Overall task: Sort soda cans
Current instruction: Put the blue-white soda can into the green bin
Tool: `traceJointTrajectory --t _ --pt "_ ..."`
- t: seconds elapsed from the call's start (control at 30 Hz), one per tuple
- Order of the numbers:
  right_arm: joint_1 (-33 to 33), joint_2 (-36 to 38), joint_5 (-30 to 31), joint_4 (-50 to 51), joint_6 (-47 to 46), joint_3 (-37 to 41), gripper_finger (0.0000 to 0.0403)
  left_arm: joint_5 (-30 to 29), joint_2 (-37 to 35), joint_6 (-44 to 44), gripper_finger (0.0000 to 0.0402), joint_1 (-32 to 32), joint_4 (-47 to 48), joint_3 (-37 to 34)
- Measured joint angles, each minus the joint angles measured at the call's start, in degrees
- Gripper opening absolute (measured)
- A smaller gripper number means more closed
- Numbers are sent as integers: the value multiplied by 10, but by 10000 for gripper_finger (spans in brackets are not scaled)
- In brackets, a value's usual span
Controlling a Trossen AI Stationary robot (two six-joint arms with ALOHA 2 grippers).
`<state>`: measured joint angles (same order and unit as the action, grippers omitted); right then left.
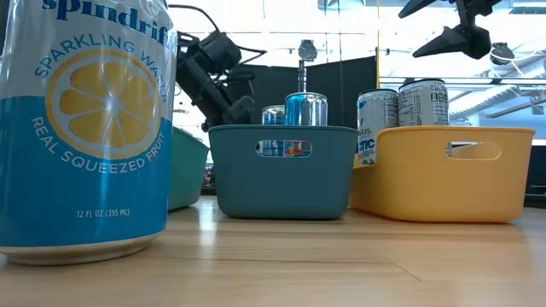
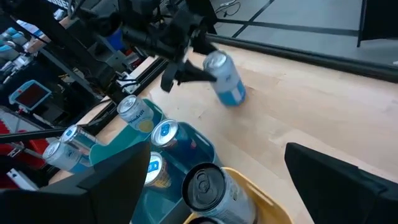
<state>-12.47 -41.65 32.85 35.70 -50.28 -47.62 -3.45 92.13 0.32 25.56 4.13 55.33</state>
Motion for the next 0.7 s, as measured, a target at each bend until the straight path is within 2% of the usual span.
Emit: traceJointTrajectory --t 0.13,0.27,0.5,0.7 --pt "0 0 -4 -9 0 0 364 -20 -45 -3 297 -1 -2 0" --pt "0 0 -14 -13 3 0 364 -22 -119 -46 297 2 25 0" --pt "0 0 -17 -13 4 0 364 -52 -262 -121 297 0 158 1" --pt "0 0 -18 -12 15 0 364 -53 -348 -176 297 -37 247 1"
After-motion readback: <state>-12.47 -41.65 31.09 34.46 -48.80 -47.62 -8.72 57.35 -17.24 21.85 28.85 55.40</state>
